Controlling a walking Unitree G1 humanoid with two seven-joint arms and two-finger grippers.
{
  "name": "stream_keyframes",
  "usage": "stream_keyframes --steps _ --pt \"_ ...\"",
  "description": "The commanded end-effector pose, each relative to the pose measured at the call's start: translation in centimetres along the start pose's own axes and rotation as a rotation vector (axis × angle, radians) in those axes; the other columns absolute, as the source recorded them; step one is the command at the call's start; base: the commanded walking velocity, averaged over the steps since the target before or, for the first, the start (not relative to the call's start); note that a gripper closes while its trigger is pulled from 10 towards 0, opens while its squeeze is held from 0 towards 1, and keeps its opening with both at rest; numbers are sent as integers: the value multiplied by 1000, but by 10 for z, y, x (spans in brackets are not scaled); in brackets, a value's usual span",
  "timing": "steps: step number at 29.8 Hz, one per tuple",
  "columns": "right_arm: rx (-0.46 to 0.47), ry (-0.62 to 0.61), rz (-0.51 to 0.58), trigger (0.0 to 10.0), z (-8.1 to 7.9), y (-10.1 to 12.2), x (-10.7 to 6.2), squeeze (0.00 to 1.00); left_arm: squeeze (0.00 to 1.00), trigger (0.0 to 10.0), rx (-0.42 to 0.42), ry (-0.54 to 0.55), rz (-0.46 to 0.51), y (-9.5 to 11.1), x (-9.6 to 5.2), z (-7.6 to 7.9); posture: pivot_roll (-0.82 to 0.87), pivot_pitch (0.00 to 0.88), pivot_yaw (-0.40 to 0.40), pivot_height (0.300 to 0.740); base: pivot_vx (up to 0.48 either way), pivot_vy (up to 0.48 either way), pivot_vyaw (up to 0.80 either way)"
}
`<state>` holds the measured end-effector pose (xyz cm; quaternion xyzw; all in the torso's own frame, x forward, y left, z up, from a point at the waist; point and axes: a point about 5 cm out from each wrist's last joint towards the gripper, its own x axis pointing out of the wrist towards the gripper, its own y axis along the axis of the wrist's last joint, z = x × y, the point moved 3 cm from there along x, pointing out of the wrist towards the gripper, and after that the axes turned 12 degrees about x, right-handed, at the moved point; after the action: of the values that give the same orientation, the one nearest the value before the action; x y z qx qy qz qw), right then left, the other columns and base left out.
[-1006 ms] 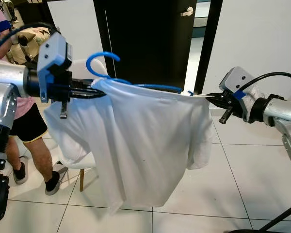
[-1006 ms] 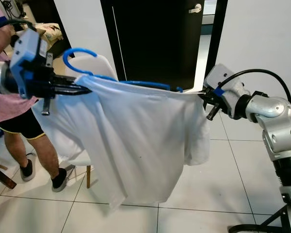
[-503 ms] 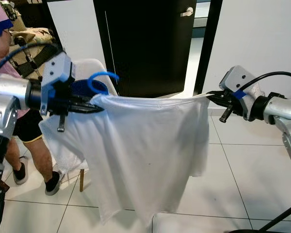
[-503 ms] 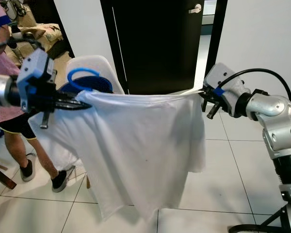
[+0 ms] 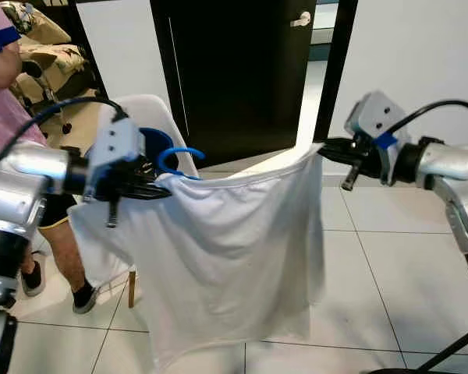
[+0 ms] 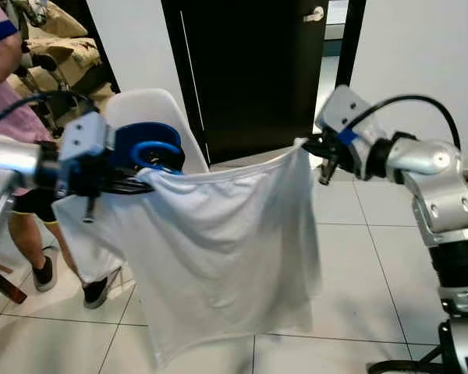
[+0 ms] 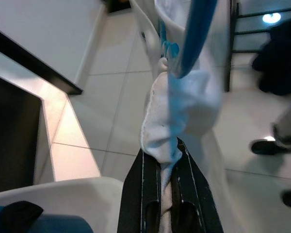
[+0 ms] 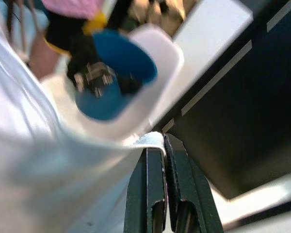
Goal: Hang hanger
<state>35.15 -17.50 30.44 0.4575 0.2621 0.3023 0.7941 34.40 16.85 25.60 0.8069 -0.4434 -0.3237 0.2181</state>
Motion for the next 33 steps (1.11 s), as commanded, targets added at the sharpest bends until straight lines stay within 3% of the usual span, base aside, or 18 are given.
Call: stream_keyframes --steps 1,2,6,7,18,19,24,31,32,33 --pt "-12 32 54 0 -3 16 1 0 0 235 25 18 -7 1 4 1 -86 0 54 740 0 0 0" --pt "-33 40 67 0 -4 22 5 0 0 118 41 46 -1 4 15 2 -83 0 49 740 0 0 0" --pt "-38 39 70 0 -3 24 7 0 0 118 45 48 -1 5 18 3 -83 0 49 740 0 0 0" --pt "-45 41 101 0 -3 33 12 0 0 157 53 37 12 8 26 8 -85 0 49 740 0 0 0" --pt "-46 40 131 0 -1 43 14 0 0 0 67 47 -22 5 33 15 -77 0 43 740 0 0 0" --pt "-41 -9 118 0 11 40 8 0 0 0 57 51 -51 -2 31 18 -73 0 43 740 0 0 0" --pt "-11 -60 115 0 29 38 -2 0 0 0 36 33 -56 -6 29 26 -77 0 42 740 0 0 0" --pt "-16 -9 57 0 22 26 3 0 0 39 23 -1 26 8 30 31 -77 0 39 740 0 0 0" --pt "-35 56 -48 0 11 2 5 0 0 275 1 -26 80 17 22 29 -74 0 35 740 0 0 0" --pt "-35 56 -48 0 11 2 5 0 0 275 1 -26 80 17 22 29 -74 0 35 740 0 0 0"
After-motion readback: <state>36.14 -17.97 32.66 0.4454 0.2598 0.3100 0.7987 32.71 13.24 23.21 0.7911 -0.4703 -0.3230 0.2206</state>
